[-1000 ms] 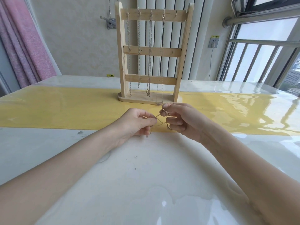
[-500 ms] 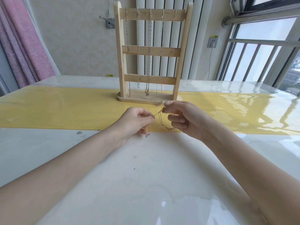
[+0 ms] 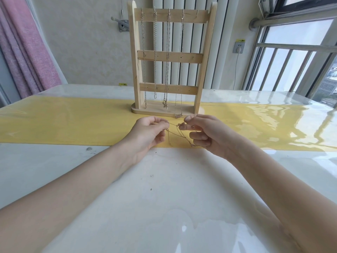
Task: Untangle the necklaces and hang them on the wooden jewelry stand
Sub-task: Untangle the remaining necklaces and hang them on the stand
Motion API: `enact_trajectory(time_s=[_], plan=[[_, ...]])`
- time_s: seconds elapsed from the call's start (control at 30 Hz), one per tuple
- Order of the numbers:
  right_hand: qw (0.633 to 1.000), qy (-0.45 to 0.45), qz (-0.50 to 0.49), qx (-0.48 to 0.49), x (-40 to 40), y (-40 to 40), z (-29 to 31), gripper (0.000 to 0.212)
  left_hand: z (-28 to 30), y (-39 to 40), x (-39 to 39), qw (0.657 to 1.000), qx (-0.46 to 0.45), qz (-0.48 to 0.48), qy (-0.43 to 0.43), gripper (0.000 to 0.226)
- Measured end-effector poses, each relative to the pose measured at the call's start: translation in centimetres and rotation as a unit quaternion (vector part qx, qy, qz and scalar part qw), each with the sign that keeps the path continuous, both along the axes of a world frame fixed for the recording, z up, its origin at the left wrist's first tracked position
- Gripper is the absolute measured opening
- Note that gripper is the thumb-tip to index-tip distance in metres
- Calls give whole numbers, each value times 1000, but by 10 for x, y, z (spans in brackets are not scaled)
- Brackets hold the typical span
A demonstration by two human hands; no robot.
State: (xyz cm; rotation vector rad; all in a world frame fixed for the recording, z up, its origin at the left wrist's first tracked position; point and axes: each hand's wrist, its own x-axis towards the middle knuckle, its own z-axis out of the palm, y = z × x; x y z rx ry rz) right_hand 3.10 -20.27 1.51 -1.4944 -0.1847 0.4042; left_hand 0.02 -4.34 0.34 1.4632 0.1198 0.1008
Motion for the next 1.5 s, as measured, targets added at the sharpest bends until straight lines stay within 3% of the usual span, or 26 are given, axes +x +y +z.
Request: enact_trajectory(time_s=[0.6,0.9,1.17,1.3,1.5], plan=[[998,-41,39,-24,0,1,0,15,3,1,0,972,-227,-27,59,21],[998,-16,58,31,1,0,1,18,5,-2,-2,973,-211,-37,86,17],[996,-65,55,-22,-2,1,2,17,-3,1,3,973,-213,-39,83,13],[994,-83,56,-42,-2,4,2,16,-3,2,3,961,-260,-51,77,14],[994,-80,65,-33,-3,4,2,14,-3,1,3,963,-256,-16,77,11]])
